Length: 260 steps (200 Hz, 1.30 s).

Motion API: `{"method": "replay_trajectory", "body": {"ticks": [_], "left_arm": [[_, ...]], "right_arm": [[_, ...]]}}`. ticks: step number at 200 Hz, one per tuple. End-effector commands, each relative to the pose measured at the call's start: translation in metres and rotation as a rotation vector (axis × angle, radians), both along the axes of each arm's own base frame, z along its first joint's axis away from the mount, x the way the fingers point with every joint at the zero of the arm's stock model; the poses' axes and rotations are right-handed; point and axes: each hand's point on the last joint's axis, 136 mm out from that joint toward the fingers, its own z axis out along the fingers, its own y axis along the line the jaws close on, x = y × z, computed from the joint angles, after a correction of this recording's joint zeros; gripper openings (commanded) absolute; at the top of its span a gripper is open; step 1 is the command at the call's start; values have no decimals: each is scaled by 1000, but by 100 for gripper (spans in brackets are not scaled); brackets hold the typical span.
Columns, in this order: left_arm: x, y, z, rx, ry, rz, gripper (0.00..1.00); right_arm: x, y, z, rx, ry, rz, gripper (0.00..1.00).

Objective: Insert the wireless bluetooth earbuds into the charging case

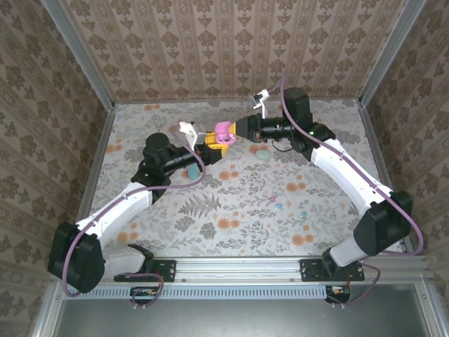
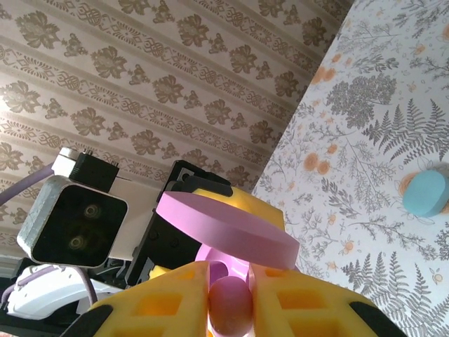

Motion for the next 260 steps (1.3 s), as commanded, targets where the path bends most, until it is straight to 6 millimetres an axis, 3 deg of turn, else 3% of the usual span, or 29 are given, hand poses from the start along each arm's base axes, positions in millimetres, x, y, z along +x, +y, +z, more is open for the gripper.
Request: {"method": "replay_trajectory", "body": {"ticks": [1,27,49,97,169,260], "left_arm": [[-4,-2,25,-44,-57,-28,27],[-3,-1,26,-47,-57,-26,28],[-3,0,29,-61,-60,-22,27],[-3,1,35,-84,-61,-22,28],[-3,3,34,-77,-61,-16,27],[-3,2,31,-68,-61,-15,28]], "right_arm": [[5,4,2,27,-5,3,23],[3,6,11,69,-26,16,23],[4,-1,-11,-44,-6,-15,23],[0,-5,-19,-83,-9,-14,28],[1,-8,-9,-73,-26,-37,39],[-1,-16,3,-67,-46,-72,41]]}}
